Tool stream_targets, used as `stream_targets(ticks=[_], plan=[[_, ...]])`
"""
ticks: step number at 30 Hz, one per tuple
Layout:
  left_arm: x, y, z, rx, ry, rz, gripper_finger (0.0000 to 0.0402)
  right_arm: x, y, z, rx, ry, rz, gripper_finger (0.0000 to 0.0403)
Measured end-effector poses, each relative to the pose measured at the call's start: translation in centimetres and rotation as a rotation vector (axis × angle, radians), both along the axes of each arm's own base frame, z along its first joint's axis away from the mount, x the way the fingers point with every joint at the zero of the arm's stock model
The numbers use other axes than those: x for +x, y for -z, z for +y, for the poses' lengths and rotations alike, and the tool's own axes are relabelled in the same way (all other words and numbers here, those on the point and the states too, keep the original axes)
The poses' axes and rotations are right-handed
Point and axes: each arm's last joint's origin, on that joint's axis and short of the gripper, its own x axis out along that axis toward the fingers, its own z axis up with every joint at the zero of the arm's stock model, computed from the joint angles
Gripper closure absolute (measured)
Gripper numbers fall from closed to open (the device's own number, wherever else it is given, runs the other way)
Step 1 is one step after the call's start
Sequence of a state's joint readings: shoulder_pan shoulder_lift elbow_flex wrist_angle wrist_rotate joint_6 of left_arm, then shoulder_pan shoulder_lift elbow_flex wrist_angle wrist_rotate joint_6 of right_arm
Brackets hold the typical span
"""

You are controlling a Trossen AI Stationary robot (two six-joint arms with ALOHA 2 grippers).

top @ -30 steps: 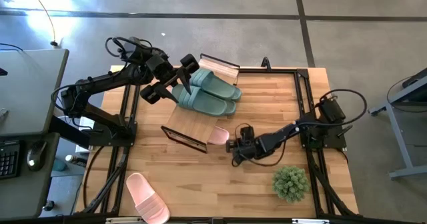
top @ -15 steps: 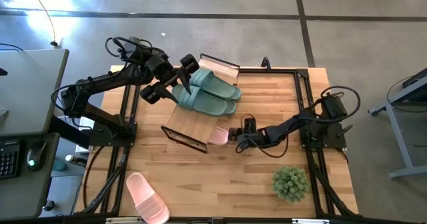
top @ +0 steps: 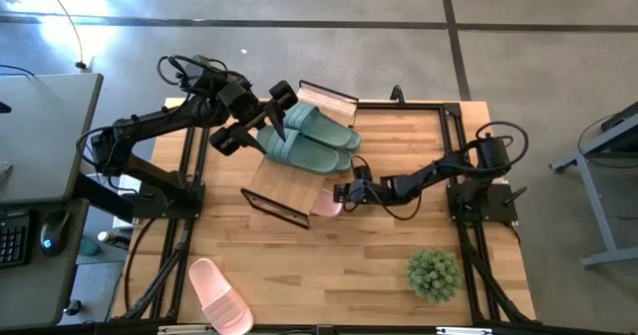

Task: Pick and place slides into the shelf
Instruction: Put the pink slide under the shelf, then put the pink slide on the shelf

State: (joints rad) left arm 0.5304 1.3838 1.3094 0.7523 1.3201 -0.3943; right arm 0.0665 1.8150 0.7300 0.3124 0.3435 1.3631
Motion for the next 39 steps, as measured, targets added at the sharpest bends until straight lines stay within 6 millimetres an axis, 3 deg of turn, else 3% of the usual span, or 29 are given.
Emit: stream_targets(ticks=[16, 30, 39], plan=[[0.0, 0.0, 0.0, -0.002, -0.003, -0.001, 0.022, 1.7, -1.4, 0.5, 0.024, -0.158, -0.005, 0.0403], [0.0, 0.0, 0.0, -0.002, -0.003, -0.002, 0.022, 1.9, -1.6, 0.6, -0.012, -0.203, -0.003, 0.0403], [-0.9, -0.7, -0.9, 0.001, 0.04, 0.017, 0.022, 0.3, -5.5, 1.0, -0.096, -0.205, 0.0, 0.0403]])
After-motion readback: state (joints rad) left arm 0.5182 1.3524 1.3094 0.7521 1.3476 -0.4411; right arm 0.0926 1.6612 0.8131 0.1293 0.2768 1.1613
